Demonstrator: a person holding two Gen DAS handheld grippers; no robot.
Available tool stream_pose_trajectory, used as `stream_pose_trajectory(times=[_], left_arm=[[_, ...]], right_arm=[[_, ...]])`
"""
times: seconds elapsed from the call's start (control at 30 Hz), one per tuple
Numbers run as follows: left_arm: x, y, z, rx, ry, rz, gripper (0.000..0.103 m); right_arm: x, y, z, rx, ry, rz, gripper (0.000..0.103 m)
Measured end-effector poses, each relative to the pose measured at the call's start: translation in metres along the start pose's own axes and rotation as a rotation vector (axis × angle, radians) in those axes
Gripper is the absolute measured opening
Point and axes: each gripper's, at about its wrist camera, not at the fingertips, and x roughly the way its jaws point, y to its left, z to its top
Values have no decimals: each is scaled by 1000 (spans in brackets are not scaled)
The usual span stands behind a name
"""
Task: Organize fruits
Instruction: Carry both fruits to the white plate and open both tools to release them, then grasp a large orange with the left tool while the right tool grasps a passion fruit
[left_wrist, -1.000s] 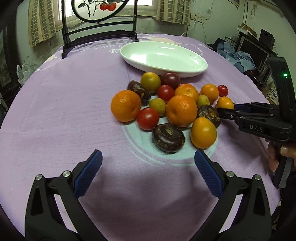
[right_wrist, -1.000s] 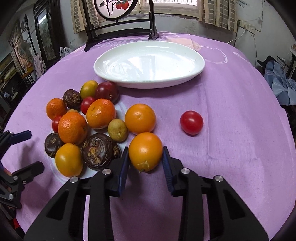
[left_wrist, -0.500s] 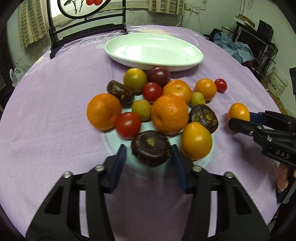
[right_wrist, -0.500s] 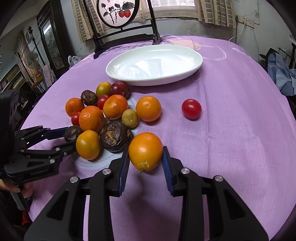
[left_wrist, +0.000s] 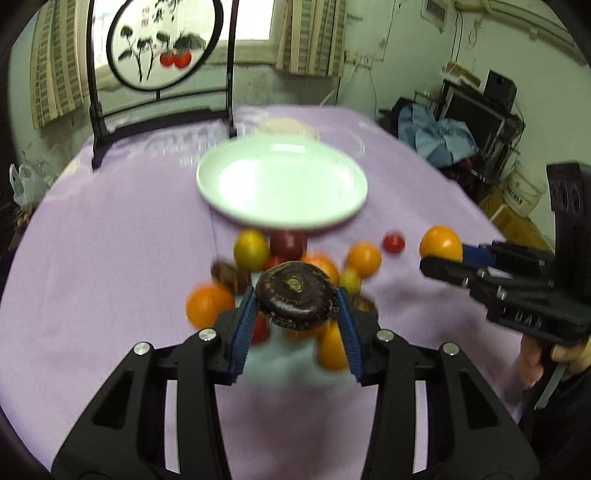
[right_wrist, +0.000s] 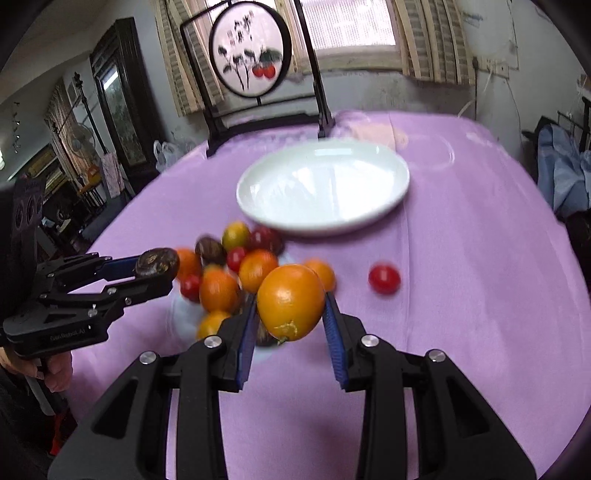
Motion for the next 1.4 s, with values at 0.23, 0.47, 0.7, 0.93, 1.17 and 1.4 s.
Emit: stream_pose_trajectory(times=[0.23, 0.47, 0.7, 0.93, 1.17, 1.4], left_arm=[[71, 23, 72, -102, 27, 29, 44], [138, 44, 98, -160, 114, 44, 44], [149, 56, 103, -201, 74, 74, 83], [103, 52, 88, -169, 27, 48, 87], [55, 53, 44, -138, 1, 78, 90], [27, 57, -7, -117, 12, 166, 92]], right_arm=[[64, -27, 55, 40, 41, -57, 35], [137, -58, 74, 104, 169, -117, 35], [143, -59, 78, 153, 160, -116, 57], [86, -60, 59, 180, 80, -64, 61], [40, -46, 11, 90, 89, -112, 61], [23, -27, -37, 64, 123, -107, 61]])
